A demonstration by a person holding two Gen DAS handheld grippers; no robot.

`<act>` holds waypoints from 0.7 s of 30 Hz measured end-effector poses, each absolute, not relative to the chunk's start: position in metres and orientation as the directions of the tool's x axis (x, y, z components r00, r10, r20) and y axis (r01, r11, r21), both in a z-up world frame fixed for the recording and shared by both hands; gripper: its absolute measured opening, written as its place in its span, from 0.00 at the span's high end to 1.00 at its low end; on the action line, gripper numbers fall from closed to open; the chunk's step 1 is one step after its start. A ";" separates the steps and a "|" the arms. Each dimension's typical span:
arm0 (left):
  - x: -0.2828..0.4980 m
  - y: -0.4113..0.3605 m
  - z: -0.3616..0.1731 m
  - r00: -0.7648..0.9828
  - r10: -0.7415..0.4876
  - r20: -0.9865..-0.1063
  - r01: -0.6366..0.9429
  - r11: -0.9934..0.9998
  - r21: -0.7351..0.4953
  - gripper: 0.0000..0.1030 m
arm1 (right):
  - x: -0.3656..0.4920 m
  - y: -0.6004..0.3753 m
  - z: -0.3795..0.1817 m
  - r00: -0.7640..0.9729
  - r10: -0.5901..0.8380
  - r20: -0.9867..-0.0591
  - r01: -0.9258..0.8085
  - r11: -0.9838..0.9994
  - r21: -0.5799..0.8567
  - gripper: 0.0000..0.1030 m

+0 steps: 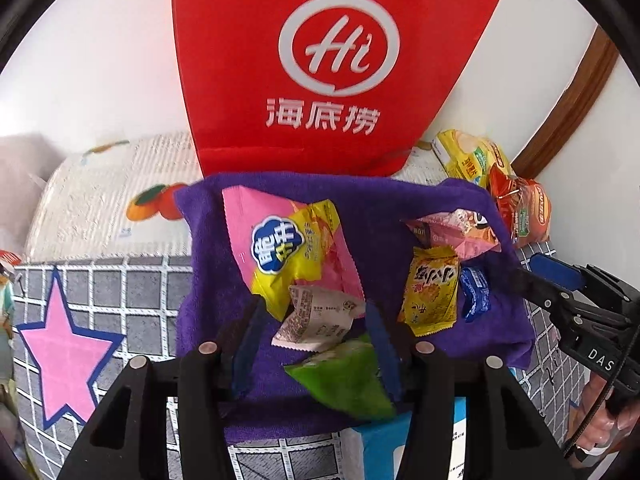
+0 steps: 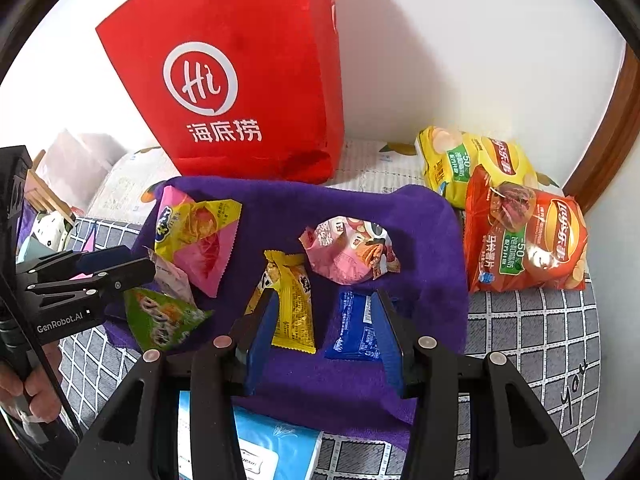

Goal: Organize snacks
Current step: 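Lower the green bag onto the towel and open the left tool, then grasp the pink bear-print stick packet with the right tool while the left tool grasps the pink peach packet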

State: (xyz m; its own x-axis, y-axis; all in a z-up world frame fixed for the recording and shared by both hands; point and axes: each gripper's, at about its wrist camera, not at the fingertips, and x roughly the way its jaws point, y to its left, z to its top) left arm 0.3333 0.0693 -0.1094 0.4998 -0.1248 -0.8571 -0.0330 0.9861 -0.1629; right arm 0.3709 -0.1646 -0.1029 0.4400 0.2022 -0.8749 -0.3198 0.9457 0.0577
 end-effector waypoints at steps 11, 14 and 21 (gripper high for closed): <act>0.319 0.070 -0.080 0.561 -0.155 -0.813 -0.001 0.982 -0.188 0.45 | 0.347 -0.150 -0.080 0.488 0.204 -0.849 -0.345 0.938 0.027 0.54; 0.316 0.073 -0.076 0.566 -0.164 -0.808 0.000 0.980 -0.199 0.45 | 0.333 -0.148 -0.073 0.506 0.217 -0.835 -0.349 0.937 0.032 0.54; 0.305 0.071 -0.060 0.589 -0.175 -0.789 0.012 0.978 -0.208 0.45 | 0.292 -0.165 -0.075 0.503 0.210 -0.838 -0.322 0.946 0.044 0.54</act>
State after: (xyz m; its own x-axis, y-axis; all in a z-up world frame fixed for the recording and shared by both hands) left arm 0.3052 0.0705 -0.0602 0.5891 -0.1751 -0.7889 0.0122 0.9781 -0.2080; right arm 0.2923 -0.1650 -0.0751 0.5032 0.2099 -0.8383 -0.3216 0.9459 0.0437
